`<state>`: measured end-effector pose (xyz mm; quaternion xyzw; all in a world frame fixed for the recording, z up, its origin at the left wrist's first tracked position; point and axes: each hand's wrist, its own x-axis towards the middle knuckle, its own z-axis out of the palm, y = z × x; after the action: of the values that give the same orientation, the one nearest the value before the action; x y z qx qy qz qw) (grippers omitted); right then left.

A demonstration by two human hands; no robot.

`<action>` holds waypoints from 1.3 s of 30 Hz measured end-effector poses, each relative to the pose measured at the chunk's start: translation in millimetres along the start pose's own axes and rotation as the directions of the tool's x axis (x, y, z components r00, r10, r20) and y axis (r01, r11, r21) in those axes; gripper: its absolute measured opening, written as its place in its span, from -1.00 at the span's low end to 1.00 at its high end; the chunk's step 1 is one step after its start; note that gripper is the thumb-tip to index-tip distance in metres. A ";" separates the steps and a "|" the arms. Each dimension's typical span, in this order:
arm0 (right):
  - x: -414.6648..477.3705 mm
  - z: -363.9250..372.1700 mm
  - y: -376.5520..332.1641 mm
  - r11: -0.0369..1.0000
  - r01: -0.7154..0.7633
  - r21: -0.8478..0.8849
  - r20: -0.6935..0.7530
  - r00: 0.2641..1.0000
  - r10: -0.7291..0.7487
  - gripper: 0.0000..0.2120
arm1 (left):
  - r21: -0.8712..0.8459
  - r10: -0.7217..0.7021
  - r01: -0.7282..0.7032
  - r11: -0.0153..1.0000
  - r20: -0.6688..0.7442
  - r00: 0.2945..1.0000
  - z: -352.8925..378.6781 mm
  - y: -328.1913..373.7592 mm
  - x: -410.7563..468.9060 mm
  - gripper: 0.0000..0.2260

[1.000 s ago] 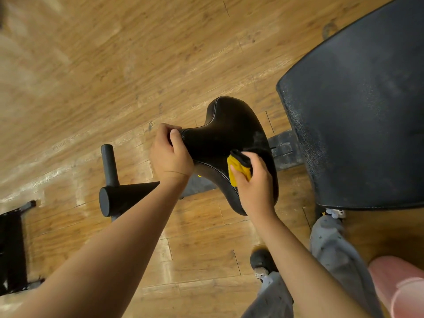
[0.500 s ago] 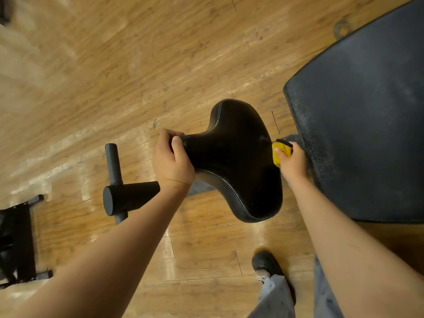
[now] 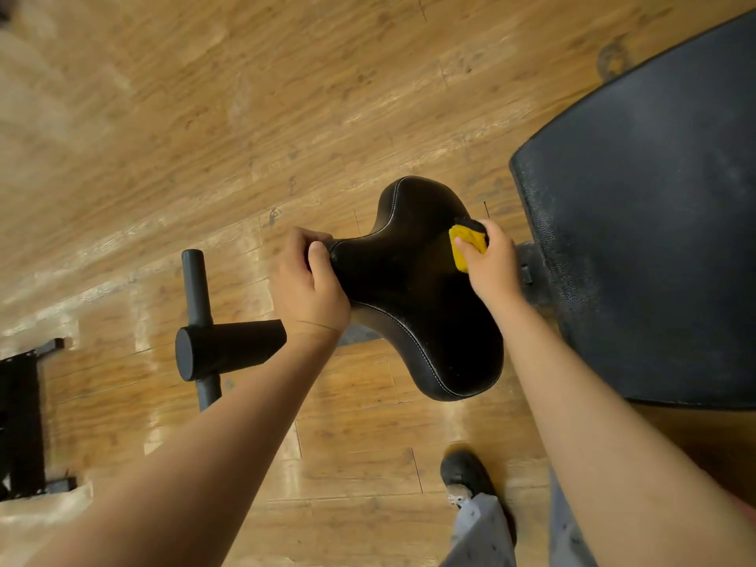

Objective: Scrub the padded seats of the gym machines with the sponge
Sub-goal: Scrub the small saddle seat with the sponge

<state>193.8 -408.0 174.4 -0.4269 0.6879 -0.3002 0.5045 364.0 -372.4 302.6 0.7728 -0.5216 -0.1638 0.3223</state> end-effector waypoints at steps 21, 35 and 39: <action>-48.7 -3.3 -52.9 0.998 0.068 0.014 0.059 0.996 -0.069 -0.66 | -0.328 -0.299 0.258 0.909 -0.079 0.951 3.4 -4.7 -8.1 -0.78; -128.7 11.7 -72.8 0.890 0.455 0.023 0.163 0.877 -0.452 -0.68 | -0.385 -0.297 0.293 0.875 0.051 0.953 -4.4 -10.5 -20.9 -0.75; -140.8 9.8 -16.1 0.973 0.230 -0.036 0.067 0.972 -0.227 -0.70 | -0.355 -0.316 0.300 0.885 0.013 0.949 -2.4 -8.2 -20.1 -0.72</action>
<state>225.5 -289.9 246.6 -0.5231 0.6243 -0.3278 0.4787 363.0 -351.3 297.3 0.7788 -0.3469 -0.2864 0.4371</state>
